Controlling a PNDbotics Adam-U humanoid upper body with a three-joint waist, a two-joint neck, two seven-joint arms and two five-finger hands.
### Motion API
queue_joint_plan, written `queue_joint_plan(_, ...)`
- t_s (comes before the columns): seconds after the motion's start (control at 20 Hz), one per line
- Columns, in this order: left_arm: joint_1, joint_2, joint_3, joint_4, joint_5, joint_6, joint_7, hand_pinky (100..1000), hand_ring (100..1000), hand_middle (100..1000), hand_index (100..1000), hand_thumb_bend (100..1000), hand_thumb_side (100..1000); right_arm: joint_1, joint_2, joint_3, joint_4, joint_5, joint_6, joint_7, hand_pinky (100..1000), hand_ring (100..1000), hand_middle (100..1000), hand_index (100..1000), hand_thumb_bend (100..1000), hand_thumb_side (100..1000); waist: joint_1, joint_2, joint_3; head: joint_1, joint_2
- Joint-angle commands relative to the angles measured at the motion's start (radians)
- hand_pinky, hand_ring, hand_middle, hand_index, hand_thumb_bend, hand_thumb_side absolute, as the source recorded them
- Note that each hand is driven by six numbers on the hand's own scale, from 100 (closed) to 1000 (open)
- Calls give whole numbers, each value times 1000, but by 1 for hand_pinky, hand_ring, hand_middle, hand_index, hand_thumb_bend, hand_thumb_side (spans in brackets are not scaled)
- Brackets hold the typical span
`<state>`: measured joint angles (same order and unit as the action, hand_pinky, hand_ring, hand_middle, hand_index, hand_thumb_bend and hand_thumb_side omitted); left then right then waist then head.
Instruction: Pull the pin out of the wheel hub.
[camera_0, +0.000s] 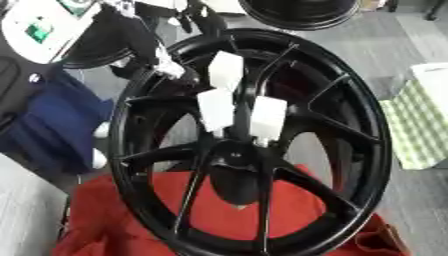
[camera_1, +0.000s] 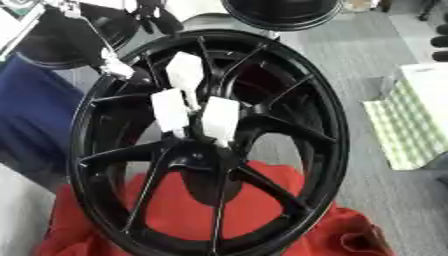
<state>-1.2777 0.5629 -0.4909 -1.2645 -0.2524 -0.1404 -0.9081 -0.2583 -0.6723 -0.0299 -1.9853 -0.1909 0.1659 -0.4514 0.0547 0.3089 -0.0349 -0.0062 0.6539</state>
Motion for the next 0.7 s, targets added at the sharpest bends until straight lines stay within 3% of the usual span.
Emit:
queue_joint_plan(0.05, -32, 4, 34, -11, -25, 9, 1, 881, 926, 864, 955, 417, 399, -9, -12, -4, -15, -6, -3, 2, 680, 696, 632, 715, 100, 692, -2, -14, -1, 2, -13)
queue_joint_plan(0.7, -42, -29, 21, -4, 4, 66, 1, 861, 911, 856, 919, 378, 379, -15, -4, -2, -15, -11, -5, -10, 679, 696, 632, 714, 100, 701, 5, -3, -11, 5, -17)
